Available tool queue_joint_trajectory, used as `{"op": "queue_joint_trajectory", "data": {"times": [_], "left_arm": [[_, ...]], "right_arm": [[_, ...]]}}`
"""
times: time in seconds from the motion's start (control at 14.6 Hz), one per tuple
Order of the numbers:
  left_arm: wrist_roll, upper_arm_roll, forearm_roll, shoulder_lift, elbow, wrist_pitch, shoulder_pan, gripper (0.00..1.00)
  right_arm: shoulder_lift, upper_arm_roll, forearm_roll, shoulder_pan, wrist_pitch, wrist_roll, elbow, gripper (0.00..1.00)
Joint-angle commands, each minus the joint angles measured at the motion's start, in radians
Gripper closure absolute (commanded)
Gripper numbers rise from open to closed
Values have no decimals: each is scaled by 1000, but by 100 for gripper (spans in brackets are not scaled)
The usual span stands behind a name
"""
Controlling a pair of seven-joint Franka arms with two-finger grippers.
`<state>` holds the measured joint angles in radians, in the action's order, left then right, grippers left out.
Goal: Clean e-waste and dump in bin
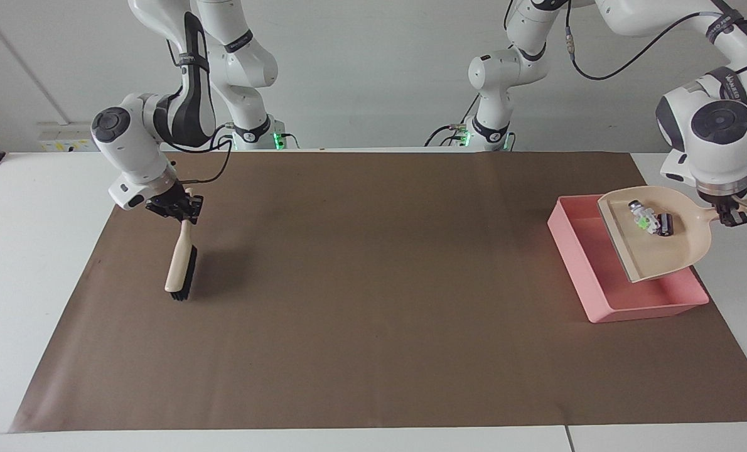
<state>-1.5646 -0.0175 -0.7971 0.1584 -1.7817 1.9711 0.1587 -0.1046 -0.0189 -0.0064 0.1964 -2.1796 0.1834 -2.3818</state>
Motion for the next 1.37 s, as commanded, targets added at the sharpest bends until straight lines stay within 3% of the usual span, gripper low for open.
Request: {"op": "queue_joint_trajectory", "data": {"times": [0.0, 0.27, 0.75, 1.3], "left_arm": [[79, -7, -129, -16, -60, 19, -36, 100], [200, -5, -350, -23, -76, -128, -122, 100], [330, -5, -533, -25, -74, -386, -246, 100], [363, -4, -640, -37, -108, -469, -306, 100]], "right_arm": [[-41, -13, -14, 20, -29, 51, -43, 100], [-40, -13, -14, 21, -45, 39, -54, 99], [-18, -15, -14, 17, -65, -38, -54, 98], [-15, -15, -14, 17, -68, -18, -62, 94]]}}
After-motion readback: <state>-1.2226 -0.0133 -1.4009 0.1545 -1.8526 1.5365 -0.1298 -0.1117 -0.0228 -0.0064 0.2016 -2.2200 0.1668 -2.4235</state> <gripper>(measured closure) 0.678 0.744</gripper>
